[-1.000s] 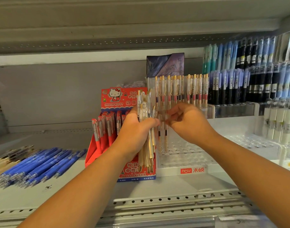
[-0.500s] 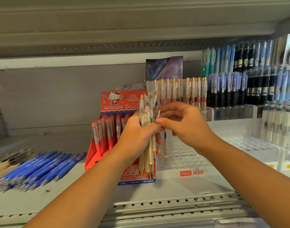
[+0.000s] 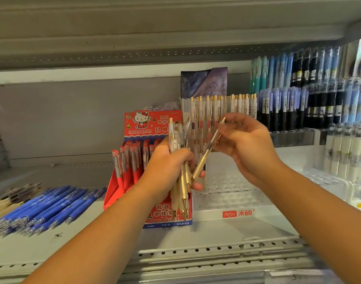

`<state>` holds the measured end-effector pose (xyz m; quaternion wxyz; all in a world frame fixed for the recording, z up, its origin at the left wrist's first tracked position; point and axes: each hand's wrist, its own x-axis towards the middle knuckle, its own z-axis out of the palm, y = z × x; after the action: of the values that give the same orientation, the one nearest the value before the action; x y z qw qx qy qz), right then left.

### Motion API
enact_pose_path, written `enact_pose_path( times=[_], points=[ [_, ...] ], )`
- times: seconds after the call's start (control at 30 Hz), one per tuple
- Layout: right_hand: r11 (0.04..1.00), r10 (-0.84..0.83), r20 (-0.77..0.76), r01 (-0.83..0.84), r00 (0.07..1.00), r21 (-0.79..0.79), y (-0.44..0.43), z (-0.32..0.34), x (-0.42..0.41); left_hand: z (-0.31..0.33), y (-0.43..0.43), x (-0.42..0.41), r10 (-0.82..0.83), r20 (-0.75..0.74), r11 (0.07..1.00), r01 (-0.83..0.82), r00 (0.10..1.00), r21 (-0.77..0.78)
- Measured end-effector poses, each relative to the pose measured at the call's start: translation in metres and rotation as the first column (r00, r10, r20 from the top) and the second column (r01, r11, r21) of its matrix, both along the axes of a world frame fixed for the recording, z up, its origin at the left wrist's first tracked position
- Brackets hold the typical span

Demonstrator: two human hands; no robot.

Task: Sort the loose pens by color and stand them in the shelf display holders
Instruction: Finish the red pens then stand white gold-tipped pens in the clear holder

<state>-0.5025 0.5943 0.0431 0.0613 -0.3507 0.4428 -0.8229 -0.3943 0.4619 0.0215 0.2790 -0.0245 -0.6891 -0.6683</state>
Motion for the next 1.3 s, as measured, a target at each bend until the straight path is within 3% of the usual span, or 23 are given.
enact_pose_path(
  times=[0.27, 0.4, 0.7, 0.77, 0.87, 1.03, 1.13, 1.2, 1.3],
  points=[
    [0.974, -0.219, 0.048, 0.221, 0.975, -0.047, 0.012, 0.008, -0.023, 0.000, 0.000, 0.000, 0.037, 0.036, 0.999, -0.035, 0.999, -0.035],
    [0.944, -0.317, -0.152, 0.327, 0.936, 0.049, 0.008, 0.004, -0.025, -0.001, -0.002, -0.001, 0.061, 0.045, 0.996, -0.058, 0.997, -0.061],
    [0.859, -0.173, -0.513, 0.383, 0.841, 0.339, -0.005, -0.013, -0.022, 0.000, -0.001, 0.001, 0.058, 0.047, 0.996, -0.055, 0.997, -0.065],
    [0.805, -0.142, -0.582, 0.436, 0.801, 0.403, -0.007, -0.017, -0.022, 0.000, 0.000, 0.001, 0.068, 0.038, 0.995, -0.065, 0.997, -0.078],
    [0.675, -0.176, -0.709, 0.608, 0.683, 0.418, -0.007, -0.018, -0.024, -0.001, 0.000, 0.001, 0.089, 0.018, 0.989, -0.086, 0.996, -0.123],
    [0.620, -0.188, -0.748, 0.668, 0.636, 0.412, -0.003, -0.016, -0.020, -0.003, 0.000, 0.001, 0.105, -0.035, 0.969, -0.110, 0.994, -0.223],
    [0.570, -0.287, -0.787, 0.758, 0.546, 0.318, -0.003, -0.016, -0.013, -0.003, 0.000, 0.001, 0.105, -0.058, 0.965, -0.116, 0.993, -0.234],
    [0.647, -0.356, -0.737, 0.721, 0.575, 0.250, -0.004, -0.013, -0.005, -0.003, 0.000, 0.001, 0.102, -0.068, 0.963, -0.116, 0.992, -0.243],
    [0.840, -0.249, -0.567, 0.466, 0.785, 0.276, -0.006, -0.005, 0.012, -0.003, 0.000, 0.002, 0.077, -0.087, 0.953, -0.099, 0.993, -0.286]
  ],
)
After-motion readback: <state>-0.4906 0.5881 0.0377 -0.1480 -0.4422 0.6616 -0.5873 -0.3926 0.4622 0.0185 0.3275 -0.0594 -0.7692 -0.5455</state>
